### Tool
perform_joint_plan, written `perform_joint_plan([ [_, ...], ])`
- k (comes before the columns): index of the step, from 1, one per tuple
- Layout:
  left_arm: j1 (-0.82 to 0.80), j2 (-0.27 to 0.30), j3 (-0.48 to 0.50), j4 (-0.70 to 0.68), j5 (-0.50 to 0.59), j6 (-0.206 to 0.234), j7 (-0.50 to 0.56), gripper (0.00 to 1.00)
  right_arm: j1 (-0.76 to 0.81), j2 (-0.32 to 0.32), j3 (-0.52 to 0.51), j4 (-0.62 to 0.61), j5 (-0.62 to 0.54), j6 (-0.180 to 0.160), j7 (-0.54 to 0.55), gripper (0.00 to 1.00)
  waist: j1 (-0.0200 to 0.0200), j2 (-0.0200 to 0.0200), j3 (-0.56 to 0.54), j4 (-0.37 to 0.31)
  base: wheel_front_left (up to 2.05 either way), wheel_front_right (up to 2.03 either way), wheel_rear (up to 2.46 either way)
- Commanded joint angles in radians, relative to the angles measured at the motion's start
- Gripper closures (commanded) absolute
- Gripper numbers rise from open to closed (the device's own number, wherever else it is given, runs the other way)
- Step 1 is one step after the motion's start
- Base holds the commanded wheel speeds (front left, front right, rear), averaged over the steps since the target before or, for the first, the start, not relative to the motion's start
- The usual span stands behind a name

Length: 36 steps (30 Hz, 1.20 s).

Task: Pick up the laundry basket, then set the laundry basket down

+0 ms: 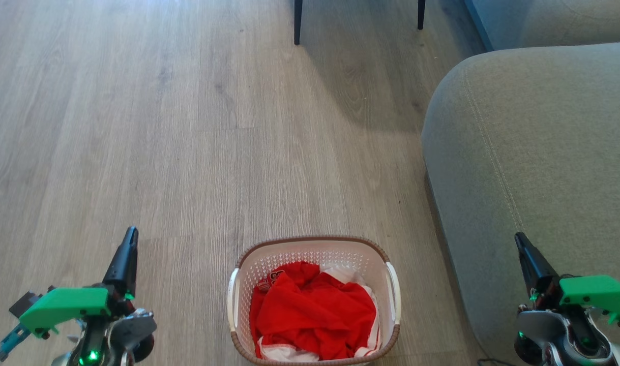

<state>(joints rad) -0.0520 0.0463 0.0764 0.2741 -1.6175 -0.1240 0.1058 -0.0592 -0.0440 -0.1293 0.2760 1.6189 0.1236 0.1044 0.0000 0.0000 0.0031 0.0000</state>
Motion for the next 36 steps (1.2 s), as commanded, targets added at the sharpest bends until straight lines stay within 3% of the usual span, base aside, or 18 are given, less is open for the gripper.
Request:
perform_joint_plan([
  [1, -0.056, 0.006, 0.035, -0.029, 0.007, -0.007, 0.006, 1.00, -0.049, -0.008, 0.017, -0.031, -0.009, 0.007, 0.008, 1.00, 0.0000, 0.0000, 0.000, 0.000, 0.00, 0.00, 0.00],
  [8, -0.056, 0.006, 0.036, -0.029, 0.008, -0.007, 0.006, 1.00, -0.049, -0.008, 0.017, -0.031, -0.009, 0.007, 0.008, 1.00, 0.0000, 0.0000, 0.000, 0.000, 0.00, 0.00, 0.00],
  [9, 0.000, 0.000, 0.001, 0.000, 0.000, 0.000, 0.000, 0.00, 0.000, 0.000, 0.000, 0.000, 0.000, 0.000, 0.000, 0.00, 0.0000, 0.0000, 0.000, 0.000, 0.00, 0.00, 0.00],
  [11, 0.012, -0.002, -0.002, 0.025, 0.000, 0.001, -0.001, 0.00, 0.009, 0.004, 0.002, 0.024, 0.000, 0.000, -0.001, 0.00, 0.0000, 0.0000, 0.000, 0.000, 0.00, 0.00, 0.00],
  [12, 0.023, -0.004, -0.003, 0.041, 0.000, 0.001, -0.001, 1.00, 0.018, 0.007, 0.003, 0.041, 0.000, 0.000, -0.001, 1.00, 0.0000, 0.0000, 0.000, 0.000, 0.00, 0.00, 0.00],
  [13, 0.027, -0.005, -0.003, 0.046, 0.001, 0.001, -0.003, 0.00, 0.022, 0.008, 0.004, 0.045, -0.001, 0.000, -0.003, 0.00, 0.0000, 0.0000, 0.000, 0.000, 0.00, 0.00, 0.00],
  [28, 0.009, -0.004, 0.008, 0.035, 0.027, 0.000, -0.047, 0.00, 0.009, 0.006, -0.009, 0.012, -0.058, 0.001, -0.047, 0.00, 0.0000, 0.0000, 0.000, -0.001, 0.00, 0.00, 0.00],
  [36, -0.002, -0.003, 0.016, 0.014, 0.067, 0.000, -0.071, 0.00, -0.007, 0.005, -0.039, -0.017, -0.151, 0.001, -0.070, 0.00, 0.0000, 0.0000, 0.000, 0.001, 0.00, 0.00, 0.00],
])
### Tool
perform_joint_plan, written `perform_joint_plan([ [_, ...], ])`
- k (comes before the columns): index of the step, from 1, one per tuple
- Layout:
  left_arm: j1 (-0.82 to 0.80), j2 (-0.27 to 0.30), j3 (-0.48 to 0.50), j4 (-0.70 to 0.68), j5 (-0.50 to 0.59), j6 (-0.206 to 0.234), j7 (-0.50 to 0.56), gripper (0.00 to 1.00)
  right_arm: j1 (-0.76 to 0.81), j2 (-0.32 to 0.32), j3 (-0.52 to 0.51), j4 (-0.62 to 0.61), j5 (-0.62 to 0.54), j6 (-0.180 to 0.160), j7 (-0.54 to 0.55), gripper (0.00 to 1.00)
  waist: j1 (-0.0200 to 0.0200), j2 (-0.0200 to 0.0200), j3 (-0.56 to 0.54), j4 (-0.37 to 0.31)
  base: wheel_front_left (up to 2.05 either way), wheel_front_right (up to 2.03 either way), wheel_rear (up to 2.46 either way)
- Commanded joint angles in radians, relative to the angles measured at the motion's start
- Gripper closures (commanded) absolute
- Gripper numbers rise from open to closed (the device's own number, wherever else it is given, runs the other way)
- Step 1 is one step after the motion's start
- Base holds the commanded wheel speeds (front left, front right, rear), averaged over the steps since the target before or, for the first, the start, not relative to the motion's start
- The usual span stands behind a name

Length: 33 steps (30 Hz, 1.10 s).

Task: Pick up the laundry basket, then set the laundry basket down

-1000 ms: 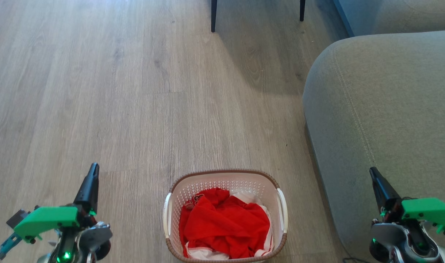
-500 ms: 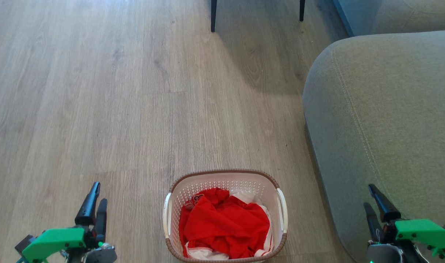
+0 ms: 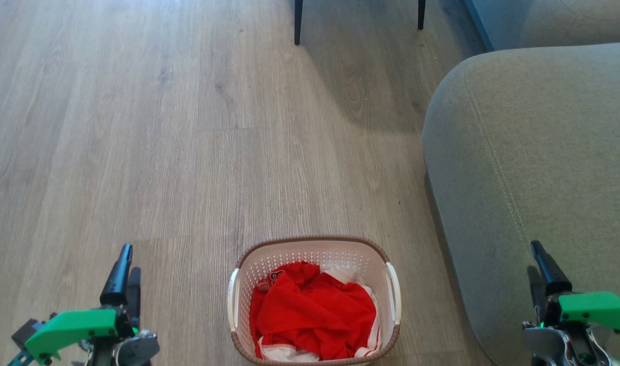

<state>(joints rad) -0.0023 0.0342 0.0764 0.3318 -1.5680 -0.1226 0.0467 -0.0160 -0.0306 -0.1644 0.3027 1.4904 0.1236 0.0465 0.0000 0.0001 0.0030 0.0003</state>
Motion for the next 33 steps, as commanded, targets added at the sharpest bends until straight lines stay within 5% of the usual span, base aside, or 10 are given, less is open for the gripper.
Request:
perform_joint_plan([
  [1, -0.053, 0.009, 0.018, -0.048, 0.024, -0.002, -0.014, 0.00, -0.053, -0.008, -0.004, -0.049, -0.037, 0.001, -0.015, 0.00, 0.0000, -0.0001, 0.000, 0.001, 0.00, 0.00, 0.00],
  [24, -0.075, 0.011, 0.047, -0.200, 0.255, -0.001, -0.082, 0.00, -0.096, -0.011, 0.101, -0.260, -0.529, 0.003, -0.083, 0.00, 0.0000, -0.0001, 0.004, 0.014, 0.00, 0.00, 0.00],
  [33, -0.091, 0.011, 0.017, -0.300, 0.420, 0.078, -0.108, 0.00, -0.113, -0.026, 0.170, -0.330, -0.721, 0.003, -0.109, 0.00, 0.0000, -0.0001, 0.014, 0.018, 0.00, 0.00, 0.00],
])
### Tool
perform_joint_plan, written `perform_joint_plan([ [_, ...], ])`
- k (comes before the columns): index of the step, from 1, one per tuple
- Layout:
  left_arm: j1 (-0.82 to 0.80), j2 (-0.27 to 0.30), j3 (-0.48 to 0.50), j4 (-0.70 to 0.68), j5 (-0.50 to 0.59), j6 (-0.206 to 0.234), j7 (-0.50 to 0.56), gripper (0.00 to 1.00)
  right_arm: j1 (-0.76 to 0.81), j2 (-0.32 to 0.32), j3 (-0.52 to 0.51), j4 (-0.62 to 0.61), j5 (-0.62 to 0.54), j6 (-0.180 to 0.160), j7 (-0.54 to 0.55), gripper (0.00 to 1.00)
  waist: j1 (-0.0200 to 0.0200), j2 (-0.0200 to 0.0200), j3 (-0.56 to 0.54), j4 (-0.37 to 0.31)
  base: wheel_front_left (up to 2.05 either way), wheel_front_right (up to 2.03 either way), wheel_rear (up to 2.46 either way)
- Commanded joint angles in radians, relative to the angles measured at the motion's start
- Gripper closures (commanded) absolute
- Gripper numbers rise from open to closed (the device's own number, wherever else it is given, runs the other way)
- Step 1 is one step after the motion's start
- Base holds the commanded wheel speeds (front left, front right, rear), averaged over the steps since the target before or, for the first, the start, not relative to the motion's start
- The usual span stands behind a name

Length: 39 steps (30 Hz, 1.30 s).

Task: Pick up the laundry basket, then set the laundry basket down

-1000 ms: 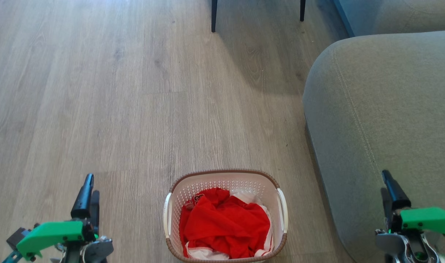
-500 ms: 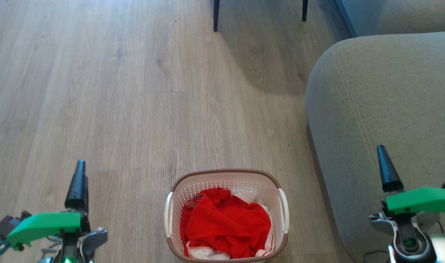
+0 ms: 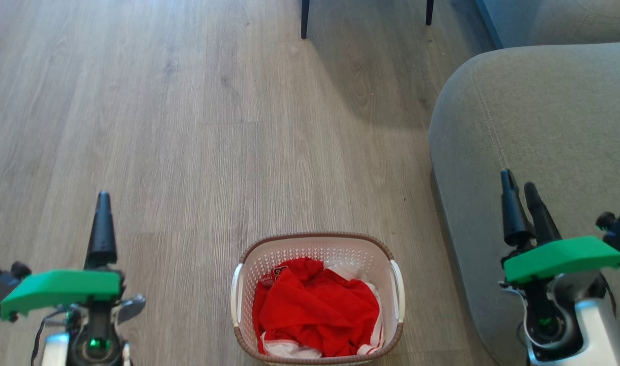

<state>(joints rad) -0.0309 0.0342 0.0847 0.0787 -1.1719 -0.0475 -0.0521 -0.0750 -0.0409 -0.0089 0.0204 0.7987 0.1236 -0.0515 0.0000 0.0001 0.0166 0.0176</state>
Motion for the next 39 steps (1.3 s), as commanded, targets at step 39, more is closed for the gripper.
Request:
perform_joint_plan([
  [39, -0.125, 0.020, -0.388, 0.161, 0.697, 0.157, -0.121, 0.00, -0.038, -0.006, 0.104, 0.009, -0.400, 0.005, -0.122, 0.00, 0.0000, -0.0001, -0.020, 0.011, 0.00, 0.00, 0.00],
])
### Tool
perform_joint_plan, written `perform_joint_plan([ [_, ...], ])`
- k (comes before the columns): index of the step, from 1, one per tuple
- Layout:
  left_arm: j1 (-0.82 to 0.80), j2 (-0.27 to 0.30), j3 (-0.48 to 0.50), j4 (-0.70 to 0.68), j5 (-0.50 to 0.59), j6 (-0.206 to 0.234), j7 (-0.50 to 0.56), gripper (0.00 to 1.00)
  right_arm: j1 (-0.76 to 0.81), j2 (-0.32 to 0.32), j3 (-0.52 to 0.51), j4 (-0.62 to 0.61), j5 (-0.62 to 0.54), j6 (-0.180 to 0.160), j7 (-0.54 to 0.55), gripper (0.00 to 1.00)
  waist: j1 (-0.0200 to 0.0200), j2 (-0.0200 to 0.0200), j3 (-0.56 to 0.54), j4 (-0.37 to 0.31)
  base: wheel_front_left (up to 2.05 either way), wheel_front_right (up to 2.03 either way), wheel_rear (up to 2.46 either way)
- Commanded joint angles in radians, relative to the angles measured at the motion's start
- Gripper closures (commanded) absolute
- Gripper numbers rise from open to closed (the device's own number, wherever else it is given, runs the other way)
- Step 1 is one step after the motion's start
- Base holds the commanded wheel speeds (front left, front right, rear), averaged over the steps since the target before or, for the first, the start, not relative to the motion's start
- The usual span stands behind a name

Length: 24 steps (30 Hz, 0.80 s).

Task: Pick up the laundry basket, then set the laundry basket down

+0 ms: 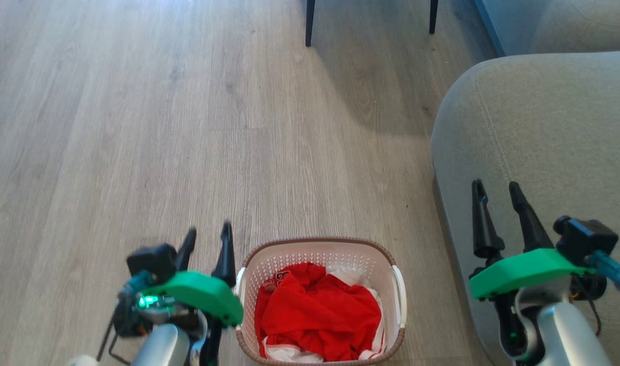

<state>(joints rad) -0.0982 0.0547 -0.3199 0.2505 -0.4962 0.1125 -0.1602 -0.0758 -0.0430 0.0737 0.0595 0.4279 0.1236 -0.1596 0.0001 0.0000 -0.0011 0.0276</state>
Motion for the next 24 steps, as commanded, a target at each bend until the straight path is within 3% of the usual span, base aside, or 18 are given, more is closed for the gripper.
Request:
perform_joint_plan([
  [1, -0.057, -0.002, 0.013, 0.036, 0.019, -0.010, -0.016, 0.00, -0.037, -0.004, 0.024, -0.021, -0.042, 0.005, -0.017, 0.00, 0.0000, 0.0000, -0.005, 0.001, 0.00, 0.00, 0.00],
  [4, -0.088, -0.004, -0.005, 0.119, 0.056, -0.016, -0.025, 0.00, -0.040, -0.005, 0.034, 0.002, -0.072, 0.006, -0.026, 0.00, 0.0000, 0.0000, -0.009, 0.002, 0.00, 0.00, 0.00],
  [10, -0.119, -0.005, -0.015, 0.093, 0.156, 0.048, -0.042, 0.00, -0.049, -0.005, 0.038, 0.026, -0.127, 0.006, -0.043, 0.00, 0.0000, 0.0000, -0.008, 0.003, 0.00, 0.00, 0.00],
  [18, -0.119, -0.005, -0.015, -0.098, 0.270, 0.155, -0.066, 0.00, -0.064, -0.006, 0.062, 0.016, -0.234, 0.006, -0.066, 0.00, -0.0001, 0.0000, 0.003, 0.004, 0.00, 0.00, 0.00],
  [24, -0.103, -0.005, 0.009, -0.221, 0.260, 0.206, -0.080, 0.00, -0.071, -0.006, 0.066, -0.012, -0.280, 0.007, -0.081, 0.00, -0.0001, 0.0000, 0.009, 0.007, 0.00, 0.00, 0.00],
])
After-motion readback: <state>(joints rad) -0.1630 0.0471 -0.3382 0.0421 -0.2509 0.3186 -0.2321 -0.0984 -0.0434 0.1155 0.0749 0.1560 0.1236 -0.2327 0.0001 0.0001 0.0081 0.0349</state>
